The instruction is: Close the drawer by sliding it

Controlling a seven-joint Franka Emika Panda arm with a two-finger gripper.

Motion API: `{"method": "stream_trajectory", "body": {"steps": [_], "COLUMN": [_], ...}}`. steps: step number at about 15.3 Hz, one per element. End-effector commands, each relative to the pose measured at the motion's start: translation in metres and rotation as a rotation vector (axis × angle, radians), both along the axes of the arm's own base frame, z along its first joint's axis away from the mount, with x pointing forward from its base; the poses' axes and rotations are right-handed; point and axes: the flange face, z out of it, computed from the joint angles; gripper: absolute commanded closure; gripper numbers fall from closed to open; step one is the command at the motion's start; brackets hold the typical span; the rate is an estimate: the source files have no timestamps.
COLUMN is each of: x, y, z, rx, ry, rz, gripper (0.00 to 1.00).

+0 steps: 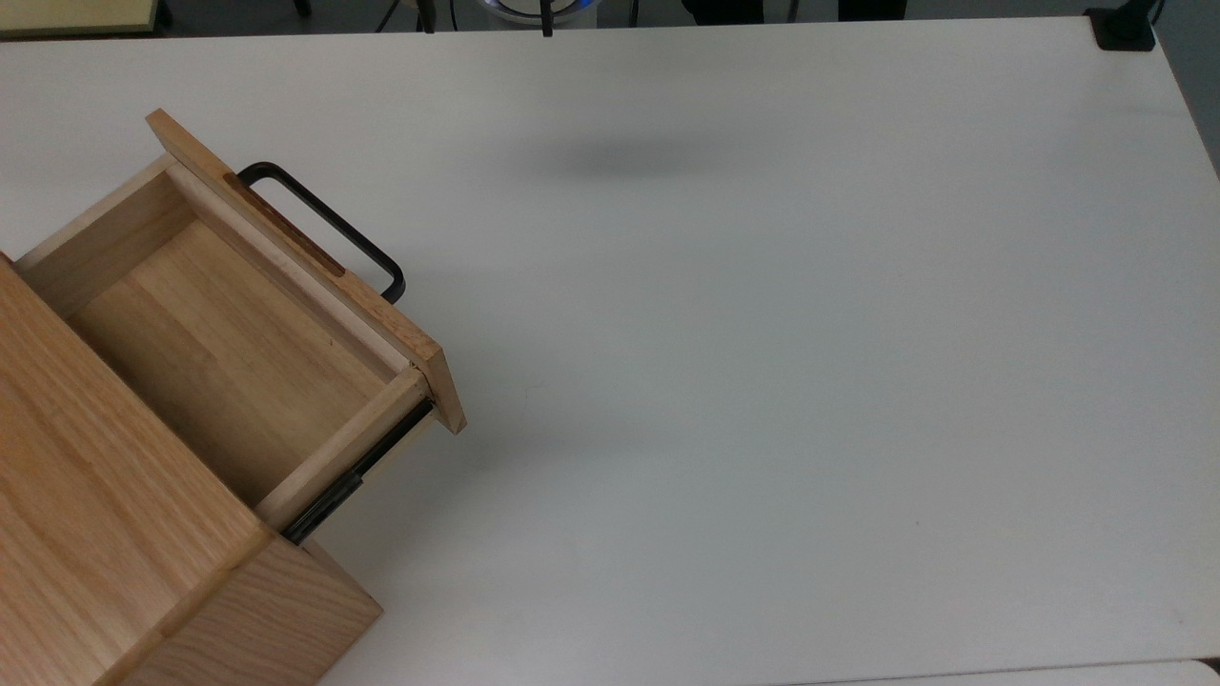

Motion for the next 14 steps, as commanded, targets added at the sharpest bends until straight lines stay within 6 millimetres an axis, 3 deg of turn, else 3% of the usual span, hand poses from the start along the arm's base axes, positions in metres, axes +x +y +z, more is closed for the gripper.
{"method": "stream_trajectory", "body": {"steps": [1, 9, 10, 14], "x": [-0.0032, -0.0033, -0.0029, -0.0023], "y": [0.0019, 0.0019, 0.0028, 0.0028], "z": [-0.0026, -0.0015, -0.0024, -0.0038], "rx": [-0.002, -0.002, -0.002, -0.002], "ry": [0.015, 0.011, 0.012, 0.014], "rz": [-0.005, -0.004, -0.002, 0.002], "gripper": [0.0, 0.0, 0.07, 0.64]}}
